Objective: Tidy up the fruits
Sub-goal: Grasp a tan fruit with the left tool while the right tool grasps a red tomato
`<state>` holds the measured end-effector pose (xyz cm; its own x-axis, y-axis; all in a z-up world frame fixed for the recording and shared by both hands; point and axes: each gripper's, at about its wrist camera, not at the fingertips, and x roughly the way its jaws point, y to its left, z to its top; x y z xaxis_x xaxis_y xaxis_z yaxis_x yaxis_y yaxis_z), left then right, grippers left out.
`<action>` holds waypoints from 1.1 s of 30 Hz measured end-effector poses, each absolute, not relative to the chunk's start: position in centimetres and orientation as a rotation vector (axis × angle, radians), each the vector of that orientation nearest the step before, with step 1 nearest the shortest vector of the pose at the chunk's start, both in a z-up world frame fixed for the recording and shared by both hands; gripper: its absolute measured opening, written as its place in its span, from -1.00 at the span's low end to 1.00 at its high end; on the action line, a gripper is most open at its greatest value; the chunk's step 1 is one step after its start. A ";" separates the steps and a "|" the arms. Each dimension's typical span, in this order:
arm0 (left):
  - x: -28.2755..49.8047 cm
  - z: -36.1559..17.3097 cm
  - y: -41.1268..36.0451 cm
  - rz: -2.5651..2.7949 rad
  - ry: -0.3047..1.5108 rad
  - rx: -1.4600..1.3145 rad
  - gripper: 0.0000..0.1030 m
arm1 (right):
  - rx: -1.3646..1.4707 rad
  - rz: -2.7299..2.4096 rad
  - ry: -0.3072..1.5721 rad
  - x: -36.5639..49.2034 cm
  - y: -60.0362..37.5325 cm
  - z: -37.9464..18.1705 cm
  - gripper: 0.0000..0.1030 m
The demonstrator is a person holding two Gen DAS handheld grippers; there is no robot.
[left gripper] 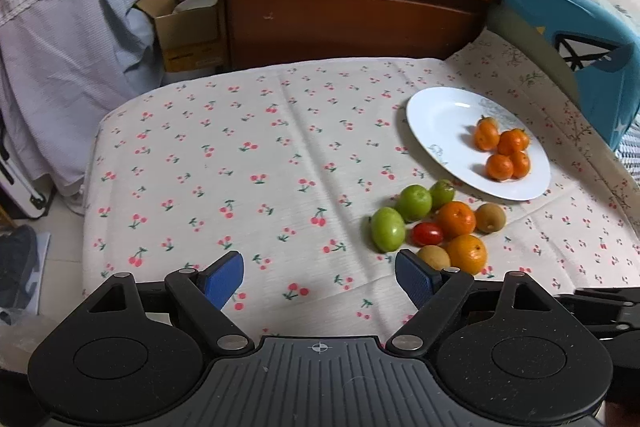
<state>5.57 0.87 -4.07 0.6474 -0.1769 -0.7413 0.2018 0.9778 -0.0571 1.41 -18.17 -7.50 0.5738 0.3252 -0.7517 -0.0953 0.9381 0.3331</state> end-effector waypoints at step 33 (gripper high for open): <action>4.6 -8.2 -5.9 -0.488 0.860 0.093 -0.25 | 0.313 0.112 0.897 0.6 -22.7 -7.4 -0.64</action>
<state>4.55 -5.90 -8.22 0.5499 -0.3749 -0.7464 0.4488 0.8863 -0.1145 0.58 -22.71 -7.40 0.6214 0.2261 -0.7501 0.0342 0.9487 0.3142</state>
